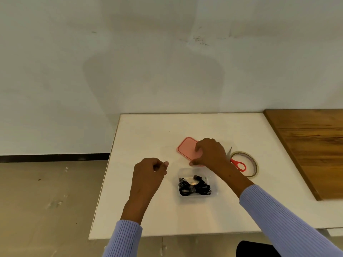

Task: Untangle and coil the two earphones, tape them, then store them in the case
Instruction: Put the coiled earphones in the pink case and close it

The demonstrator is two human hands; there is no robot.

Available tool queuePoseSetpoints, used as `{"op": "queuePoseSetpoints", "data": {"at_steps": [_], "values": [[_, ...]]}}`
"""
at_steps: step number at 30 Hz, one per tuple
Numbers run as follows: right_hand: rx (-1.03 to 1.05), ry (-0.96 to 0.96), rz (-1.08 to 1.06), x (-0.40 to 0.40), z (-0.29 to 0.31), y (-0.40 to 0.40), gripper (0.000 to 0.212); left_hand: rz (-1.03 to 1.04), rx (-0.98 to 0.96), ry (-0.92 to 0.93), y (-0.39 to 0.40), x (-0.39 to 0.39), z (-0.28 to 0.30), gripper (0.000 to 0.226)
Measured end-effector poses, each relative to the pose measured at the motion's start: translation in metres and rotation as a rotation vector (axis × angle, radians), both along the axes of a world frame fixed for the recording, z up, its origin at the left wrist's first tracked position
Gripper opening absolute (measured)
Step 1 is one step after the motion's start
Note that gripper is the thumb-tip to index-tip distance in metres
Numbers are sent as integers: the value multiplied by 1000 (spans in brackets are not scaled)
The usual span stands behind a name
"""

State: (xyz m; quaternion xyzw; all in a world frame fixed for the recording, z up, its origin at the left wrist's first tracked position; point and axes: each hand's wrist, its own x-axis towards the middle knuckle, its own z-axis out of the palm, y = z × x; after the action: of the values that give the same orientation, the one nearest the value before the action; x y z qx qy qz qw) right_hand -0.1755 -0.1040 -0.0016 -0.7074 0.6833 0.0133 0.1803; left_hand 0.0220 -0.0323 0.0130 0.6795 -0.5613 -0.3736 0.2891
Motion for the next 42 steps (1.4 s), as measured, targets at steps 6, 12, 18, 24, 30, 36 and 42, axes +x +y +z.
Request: {"op": "queuePoseSetpoints", "data": {"at_steps": [6, 12, 18, 24, 30, 36, 42], "values": [[-33, -370, -122, -9, 36, 15, 41, -29, -19, 89, 1, -3, 7, 14], [533, -1263, -334, -28, 85, 73, 46, -126, -151, 338, 11, -12, 29, 26], [745, -1420, -586, -32, 62, 85, 45, -124, -13, 455, 14, -12, 33, 15], [321, -1079, -652, -27, 43, 89, 20, -50, 140, 357, 18, -12, 15, 13], [-20, -818, -539, -28, 29, 96, 29, -14, 174, 257, 21, -15, 11, 21], [2, -777, -509, -32, 20, 98, 26, -63, 167, 14, 26, -20, 9, 23], [107, -851, -575, -38, 15, 96, 25, -25, 241, 104, 21, -18, 8, 26]]}}
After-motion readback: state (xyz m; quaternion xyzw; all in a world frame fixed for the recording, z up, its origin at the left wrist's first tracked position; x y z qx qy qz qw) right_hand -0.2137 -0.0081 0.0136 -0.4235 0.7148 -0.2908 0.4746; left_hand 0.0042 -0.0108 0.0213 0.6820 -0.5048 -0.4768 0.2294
